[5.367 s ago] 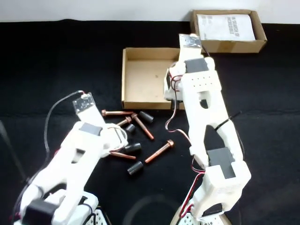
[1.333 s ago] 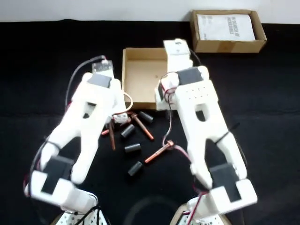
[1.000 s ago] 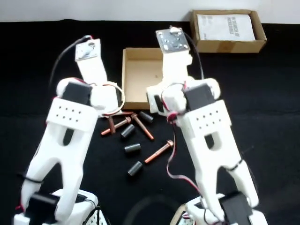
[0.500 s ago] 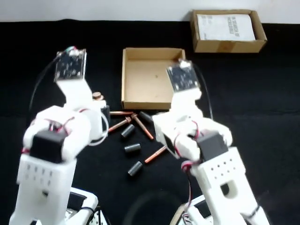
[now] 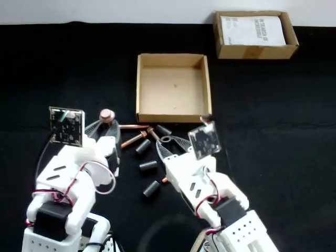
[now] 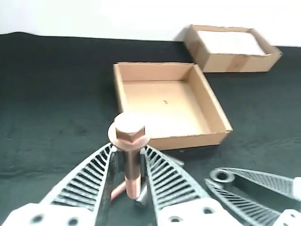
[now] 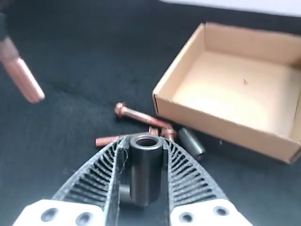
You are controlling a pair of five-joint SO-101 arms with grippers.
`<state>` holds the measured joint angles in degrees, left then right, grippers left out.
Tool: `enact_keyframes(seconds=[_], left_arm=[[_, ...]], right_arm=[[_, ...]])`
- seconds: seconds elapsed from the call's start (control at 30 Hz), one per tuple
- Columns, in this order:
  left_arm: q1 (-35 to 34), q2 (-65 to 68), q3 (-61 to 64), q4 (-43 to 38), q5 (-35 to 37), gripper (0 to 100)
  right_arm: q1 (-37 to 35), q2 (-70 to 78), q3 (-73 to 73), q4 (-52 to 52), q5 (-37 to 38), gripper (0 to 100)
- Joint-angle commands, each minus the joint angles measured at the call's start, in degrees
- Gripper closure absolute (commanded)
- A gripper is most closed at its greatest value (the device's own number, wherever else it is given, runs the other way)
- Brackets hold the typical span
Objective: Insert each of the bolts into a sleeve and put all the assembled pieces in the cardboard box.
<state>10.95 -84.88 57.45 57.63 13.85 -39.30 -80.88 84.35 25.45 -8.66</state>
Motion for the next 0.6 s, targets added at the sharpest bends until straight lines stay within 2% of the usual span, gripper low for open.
enact_keyframes(seconds=[0.0,0.13,0.27,0.37,0.57], left_arm=[[4.62,-1.45,1.1,-5.8,5.27,99],[10.77,-1.01,1.36,-11.08,12.22,99],[15.96,-0.84,1.45,-12.22,17.93,99],[17.36,-0.84,1.45,-12.31,18.46,99],[17.36,-0.66,1.1,-18.29,17.14,99]], right_arm=[[-0.48,-4.97,4.79,-8.84,0.35,99.1],[-0.48,-7.52,9.01,-15.43,0.53,99.1],[-0.31,-9.45,12.09,-19.82,0.62,99.1],[-0.4,-10.77,15.16,-22.81,0.62,99.1],[-0.31,-11.82,19.56,-24.84,0.26,99.1]])
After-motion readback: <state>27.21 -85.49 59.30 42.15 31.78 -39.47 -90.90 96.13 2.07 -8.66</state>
